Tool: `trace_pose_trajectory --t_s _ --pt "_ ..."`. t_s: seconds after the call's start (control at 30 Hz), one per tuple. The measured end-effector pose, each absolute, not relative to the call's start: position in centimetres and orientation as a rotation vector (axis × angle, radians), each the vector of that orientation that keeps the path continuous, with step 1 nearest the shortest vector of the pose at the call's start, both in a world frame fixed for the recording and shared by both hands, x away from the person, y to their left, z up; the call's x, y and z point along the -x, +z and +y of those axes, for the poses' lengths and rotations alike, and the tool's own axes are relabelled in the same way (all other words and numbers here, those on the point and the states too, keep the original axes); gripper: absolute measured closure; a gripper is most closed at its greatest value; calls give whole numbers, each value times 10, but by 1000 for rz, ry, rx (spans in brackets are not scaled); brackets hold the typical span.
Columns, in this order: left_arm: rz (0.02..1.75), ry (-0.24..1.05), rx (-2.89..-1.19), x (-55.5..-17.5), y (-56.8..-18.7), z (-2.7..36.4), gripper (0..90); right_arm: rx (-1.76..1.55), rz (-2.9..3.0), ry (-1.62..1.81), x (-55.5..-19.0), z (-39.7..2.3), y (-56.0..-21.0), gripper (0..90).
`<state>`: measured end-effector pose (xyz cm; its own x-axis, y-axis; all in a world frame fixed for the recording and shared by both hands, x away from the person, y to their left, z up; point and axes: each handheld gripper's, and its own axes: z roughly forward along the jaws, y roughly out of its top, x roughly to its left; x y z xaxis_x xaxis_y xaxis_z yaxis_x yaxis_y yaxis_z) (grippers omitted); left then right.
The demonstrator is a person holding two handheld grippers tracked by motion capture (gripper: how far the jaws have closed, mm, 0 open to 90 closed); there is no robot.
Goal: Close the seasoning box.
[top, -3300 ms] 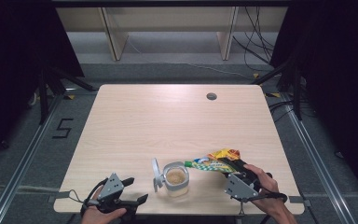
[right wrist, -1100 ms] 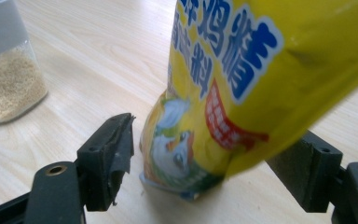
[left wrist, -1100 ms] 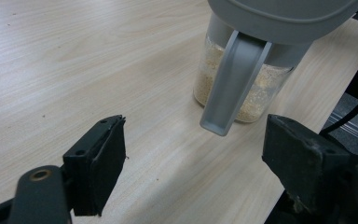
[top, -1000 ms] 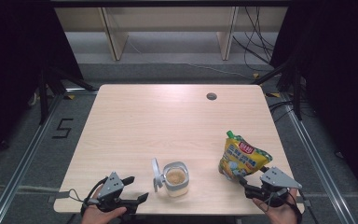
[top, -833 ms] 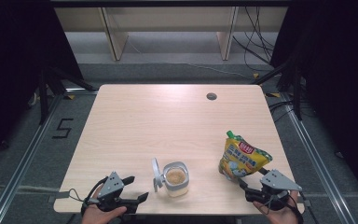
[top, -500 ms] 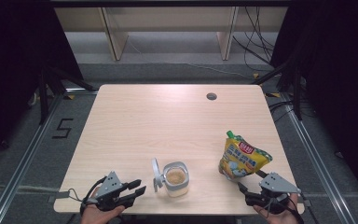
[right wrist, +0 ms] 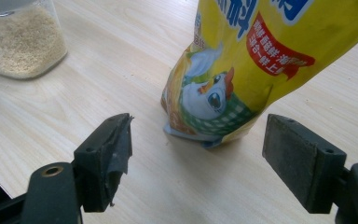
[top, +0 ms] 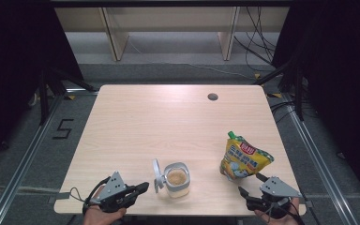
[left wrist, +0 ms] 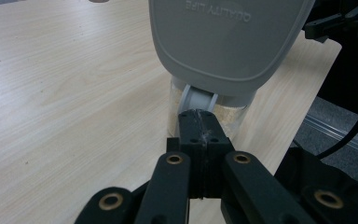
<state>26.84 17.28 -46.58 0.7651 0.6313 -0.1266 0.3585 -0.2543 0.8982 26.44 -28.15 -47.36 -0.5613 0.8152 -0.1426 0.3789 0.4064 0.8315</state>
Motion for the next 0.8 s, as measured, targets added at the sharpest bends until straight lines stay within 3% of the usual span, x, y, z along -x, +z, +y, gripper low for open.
trace_pose_trajectory --t_s 0.8 --pt "680 319 -1905 -279 -447 153 892 -1001 2146 1044 -265 -280 -474 262"
